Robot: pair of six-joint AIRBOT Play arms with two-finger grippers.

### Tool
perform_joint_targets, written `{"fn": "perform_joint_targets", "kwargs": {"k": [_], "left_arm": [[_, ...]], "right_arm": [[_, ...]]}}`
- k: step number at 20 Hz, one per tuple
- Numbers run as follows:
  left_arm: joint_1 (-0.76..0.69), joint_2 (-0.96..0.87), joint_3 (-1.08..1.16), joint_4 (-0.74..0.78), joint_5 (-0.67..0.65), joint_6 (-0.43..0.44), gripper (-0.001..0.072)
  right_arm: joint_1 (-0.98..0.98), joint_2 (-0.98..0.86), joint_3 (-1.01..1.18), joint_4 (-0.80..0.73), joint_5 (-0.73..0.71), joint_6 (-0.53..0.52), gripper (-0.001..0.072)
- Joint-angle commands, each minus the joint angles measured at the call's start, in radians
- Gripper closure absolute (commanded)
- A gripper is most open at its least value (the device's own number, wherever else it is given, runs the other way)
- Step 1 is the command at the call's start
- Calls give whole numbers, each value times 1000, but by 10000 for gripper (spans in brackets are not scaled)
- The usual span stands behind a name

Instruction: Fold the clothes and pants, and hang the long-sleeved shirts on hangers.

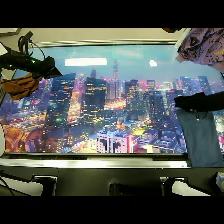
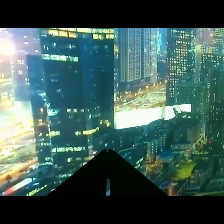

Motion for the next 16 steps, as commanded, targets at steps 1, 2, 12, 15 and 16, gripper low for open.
{"fn": "perform_joint_targets", "kwargs": {"k": [1,2,12,15,16], "left_arm": [[-2,0,0,0,-1,3,685],[-2,0,0,0,-1,3,685],[-2,0,0,0,-1,3,685],[-1,0,0,0,-1,3,685],[-1,0,0,0,-1,3,684]], "right_arm": [[0,6,-1,-121,-212,26,684],[0,6,-2,-135,-243,24,684],[0,164,-473,-241,-190,40,684],[0,210,-636,-287,-106,81,684],[0,212,-674,-292,-90,84,683]]}}
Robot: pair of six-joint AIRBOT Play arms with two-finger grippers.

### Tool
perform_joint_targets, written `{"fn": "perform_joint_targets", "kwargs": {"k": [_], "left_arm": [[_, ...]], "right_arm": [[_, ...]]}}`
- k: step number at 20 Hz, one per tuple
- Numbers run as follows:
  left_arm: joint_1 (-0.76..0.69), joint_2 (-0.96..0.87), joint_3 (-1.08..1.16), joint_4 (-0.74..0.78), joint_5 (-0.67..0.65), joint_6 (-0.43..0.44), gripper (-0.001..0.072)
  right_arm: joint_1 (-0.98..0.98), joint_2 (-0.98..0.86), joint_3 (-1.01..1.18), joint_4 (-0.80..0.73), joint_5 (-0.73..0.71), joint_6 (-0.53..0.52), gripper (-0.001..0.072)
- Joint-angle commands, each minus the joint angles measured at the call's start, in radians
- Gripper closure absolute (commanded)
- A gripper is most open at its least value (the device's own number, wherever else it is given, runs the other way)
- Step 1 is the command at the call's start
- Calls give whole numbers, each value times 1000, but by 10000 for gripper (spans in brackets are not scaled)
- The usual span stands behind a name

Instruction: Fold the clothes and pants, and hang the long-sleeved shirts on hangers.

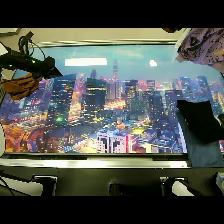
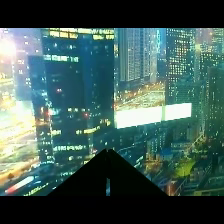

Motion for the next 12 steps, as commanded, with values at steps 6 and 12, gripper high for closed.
{"fn": "perform_joint_targets", "kwargs": {"k": [6,12], "left_arm": [[0,0,0,0,0,0,685],[0,-1,0,0,0,0,685]], "right_arm": [[0,35,-290,-108,97,53,683],[0,35,-303,-166,134,55,683]]}}
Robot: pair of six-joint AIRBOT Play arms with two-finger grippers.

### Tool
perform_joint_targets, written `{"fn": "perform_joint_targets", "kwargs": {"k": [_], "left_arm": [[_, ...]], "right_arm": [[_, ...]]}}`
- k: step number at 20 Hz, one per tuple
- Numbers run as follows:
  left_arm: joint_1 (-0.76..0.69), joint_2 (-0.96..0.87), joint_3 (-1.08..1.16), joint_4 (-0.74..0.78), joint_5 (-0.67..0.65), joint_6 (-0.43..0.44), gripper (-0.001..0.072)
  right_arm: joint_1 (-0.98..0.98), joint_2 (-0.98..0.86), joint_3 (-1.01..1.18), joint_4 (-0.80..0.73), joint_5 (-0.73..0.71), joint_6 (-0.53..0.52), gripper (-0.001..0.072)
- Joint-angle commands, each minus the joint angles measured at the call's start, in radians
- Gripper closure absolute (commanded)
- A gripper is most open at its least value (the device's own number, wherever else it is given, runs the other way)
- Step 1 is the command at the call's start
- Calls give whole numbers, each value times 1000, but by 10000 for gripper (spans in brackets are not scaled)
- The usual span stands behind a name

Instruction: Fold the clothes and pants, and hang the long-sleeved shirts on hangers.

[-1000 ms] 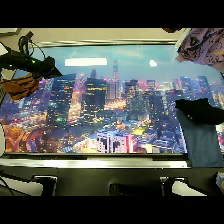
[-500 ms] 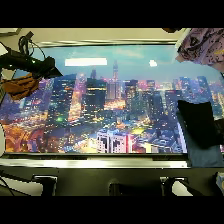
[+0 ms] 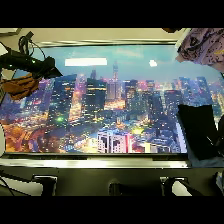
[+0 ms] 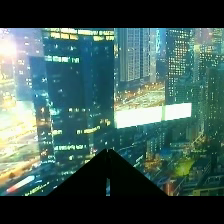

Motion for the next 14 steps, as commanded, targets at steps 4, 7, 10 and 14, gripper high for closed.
{"fn": "perform_joint_targets", "kwargs": {"k": [4,7,10,14], "left_arm": [[1,-1,0,0,0,0,684],[1,-1,0,1,0,9,685],[1,-1,0,1,0,16,685],[1,-1,0,1,0,16,685]], "right_arm": [[0,1,-20,-37,2,0,681],[0,1,-33,-51,-24,0,681],[0,1,-33,-98,-60,0,678],[0,1,-33,-108,-71,0,504]]}}
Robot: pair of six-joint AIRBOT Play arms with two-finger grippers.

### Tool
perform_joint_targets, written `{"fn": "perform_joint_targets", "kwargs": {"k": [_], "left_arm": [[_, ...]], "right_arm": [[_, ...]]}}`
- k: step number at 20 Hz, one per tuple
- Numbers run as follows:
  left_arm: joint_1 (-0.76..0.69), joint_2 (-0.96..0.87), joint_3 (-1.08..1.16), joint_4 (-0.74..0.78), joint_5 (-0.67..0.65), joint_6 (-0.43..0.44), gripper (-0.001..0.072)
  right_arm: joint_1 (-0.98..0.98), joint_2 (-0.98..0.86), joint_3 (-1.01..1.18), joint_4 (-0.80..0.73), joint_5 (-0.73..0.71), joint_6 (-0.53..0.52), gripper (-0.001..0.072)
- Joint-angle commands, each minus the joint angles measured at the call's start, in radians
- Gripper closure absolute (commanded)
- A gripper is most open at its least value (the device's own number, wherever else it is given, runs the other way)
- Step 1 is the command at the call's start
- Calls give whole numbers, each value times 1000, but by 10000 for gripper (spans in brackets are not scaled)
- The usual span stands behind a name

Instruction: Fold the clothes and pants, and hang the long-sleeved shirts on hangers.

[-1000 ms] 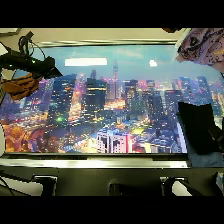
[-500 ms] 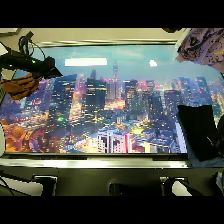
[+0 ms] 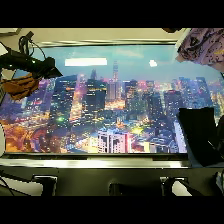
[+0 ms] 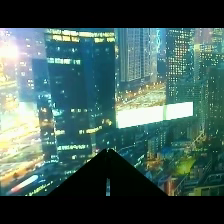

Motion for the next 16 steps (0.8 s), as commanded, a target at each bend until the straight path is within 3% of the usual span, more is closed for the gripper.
{"fn": "perform_joint_targets", "kwargs": {"k": [1,3,5,6,7,9,12,13,14,16], "left_arm": [[1,-1,0,0,0,3,685],[1,-1,0,0,0,3,684],[1,-1,0,0,0,3,684],[1,0,0,0,0,3,685],[3,0,0,1,0,3,685],[15,5,0,28,-1,13,684],[39,32,0,132,-17,18,685],[40,45,-1,172,-21,39,686],[39,59,-1,207,-21,58,686],[29,99,-31,270,-11,66,686]], "right_arm": [[0,0,0,-2,-3,-6,411],[0,0,0,100,72,-117,320],[0,1,3,259,167,-212,131],[0,1,8,358,227,-256,128],[0,1,17,465,291,-326,169],[0,1,60,687,412,-521,383],[9,1,165,906,479,-824,544],[39,3,195,903,473,-909,597],[84,12,206,892,476,-977,606],[223,39,206,838,505,-1036,681]]}}
